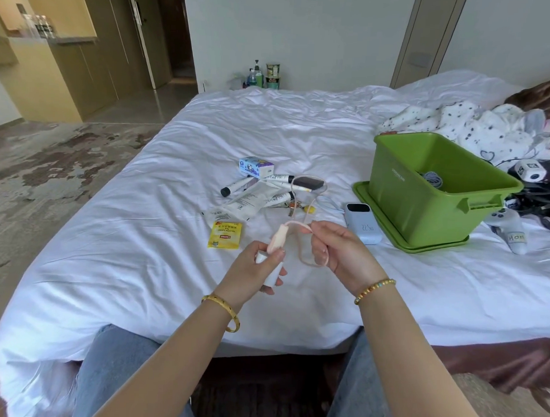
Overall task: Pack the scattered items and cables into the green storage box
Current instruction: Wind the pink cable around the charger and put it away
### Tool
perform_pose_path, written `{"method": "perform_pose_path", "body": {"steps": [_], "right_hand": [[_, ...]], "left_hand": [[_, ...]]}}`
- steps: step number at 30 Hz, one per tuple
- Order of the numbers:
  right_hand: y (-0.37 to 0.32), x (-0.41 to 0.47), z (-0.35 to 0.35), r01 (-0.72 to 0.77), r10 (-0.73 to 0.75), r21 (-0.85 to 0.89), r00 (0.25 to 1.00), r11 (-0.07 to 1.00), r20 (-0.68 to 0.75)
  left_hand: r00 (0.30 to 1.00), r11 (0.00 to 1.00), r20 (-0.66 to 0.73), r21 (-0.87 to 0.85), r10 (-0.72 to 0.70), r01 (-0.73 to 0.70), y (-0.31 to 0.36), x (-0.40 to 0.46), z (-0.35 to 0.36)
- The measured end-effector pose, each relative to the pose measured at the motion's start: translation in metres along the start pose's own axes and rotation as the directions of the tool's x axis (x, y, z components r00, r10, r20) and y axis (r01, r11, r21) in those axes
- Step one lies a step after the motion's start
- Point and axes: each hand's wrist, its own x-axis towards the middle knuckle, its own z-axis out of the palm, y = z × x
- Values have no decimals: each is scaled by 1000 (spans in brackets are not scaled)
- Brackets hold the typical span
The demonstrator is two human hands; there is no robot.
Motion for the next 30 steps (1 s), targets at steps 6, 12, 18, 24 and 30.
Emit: {"method": "perform_pose_path", "body": {"steps": [6, 12, 18, 24, 30], "right_hand": [[8, -5, 2, -29, 29, -81, 1000, 996, -5], [1, -6, 15, -73, 95, -232, 992, 970, 88], [4, -7, 41, 10, 99, -623, 985, 782, 140], [25, -4, 41, -14, 135, -820, 988, 572, 78], [23, 0, 26, -63, 315, -869, 943, 491, 110]], "left_hand": [[997, 997, 58, -45, -56, 59, -17, -3, -7], [979, 981, -176, 181, 104, -72, -17, 1, -18], [991, 999, -129, -43, -20, 15, -18, -3, -16], [986, 932, -18, -330, -164, 149, -12, -10, -13], [988, 993, 116, -55, -102, 109, -13, -13, -23]]}}
